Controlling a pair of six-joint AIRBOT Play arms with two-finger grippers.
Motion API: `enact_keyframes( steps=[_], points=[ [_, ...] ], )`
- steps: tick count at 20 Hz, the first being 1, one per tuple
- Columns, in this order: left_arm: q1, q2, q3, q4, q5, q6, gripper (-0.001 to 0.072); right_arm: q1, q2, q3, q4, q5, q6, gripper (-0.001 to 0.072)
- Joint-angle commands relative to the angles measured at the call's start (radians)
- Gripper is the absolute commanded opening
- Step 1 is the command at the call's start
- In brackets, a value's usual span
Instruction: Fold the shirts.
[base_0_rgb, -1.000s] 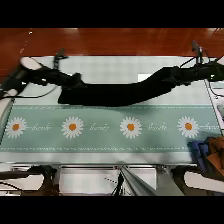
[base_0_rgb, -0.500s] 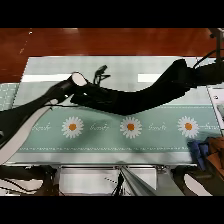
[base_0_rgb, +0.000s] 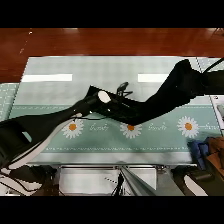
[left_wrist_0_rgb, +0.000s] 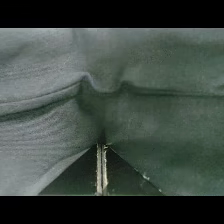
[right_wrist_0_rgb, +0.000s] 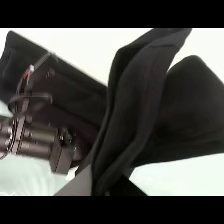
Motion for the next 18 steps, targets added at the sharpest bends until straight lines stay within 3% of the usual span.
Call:
enact_keyframes(
  steps=[1, 3, 5, 8, 10, 14, 18],
  points=[
    [0.009, -0.003, 0.001, -0.045, 0.037, 0.013, 0.0020, 0.005, 0.006, 0.001, -0.071, -0.018, 0.004, 0.0019],
    [0.106, 0.058, 0.001, 0.018, 0.016, 0.013, 0.0020, 0.006, -0.012, 0.001, -0.081, -0.058, -0.033, 0.0018],
    [0.234, 0.162, 0.001, 0.181, -0.027, 0.000, 0.0019, 0.012, -0.062, 0.001, -0.025, -0.114, -0.055, 0.0018],
    [0.452, 0.367, 0.001, 0.583, -0.120, -0.172, 0.0019, 0.120, -0.174, 0.001, -0.016, -0.266, -0.055, 0.0018],
    [0.598, 0.504, 0.001, 0.719, -0.196, -0.198, 0.0019, 0.216, -0.275, 0.001, -0.013, -0.385, -0.050, 0.0018],
    [0.825, 0.727, 0.001, 0.739, -0.346, -0.193, 0.0020, 0.396, -0.509, 0.001, 0.010, -0.676, -0.050, 0.0018],
    [0.872, 0.878, 0.001, 0.737, -0.498, -0.194, 0.0020, 0.533, -0.729, 0.001, 0.178, -0.879, -0.050, 0.0020]
  ],
)
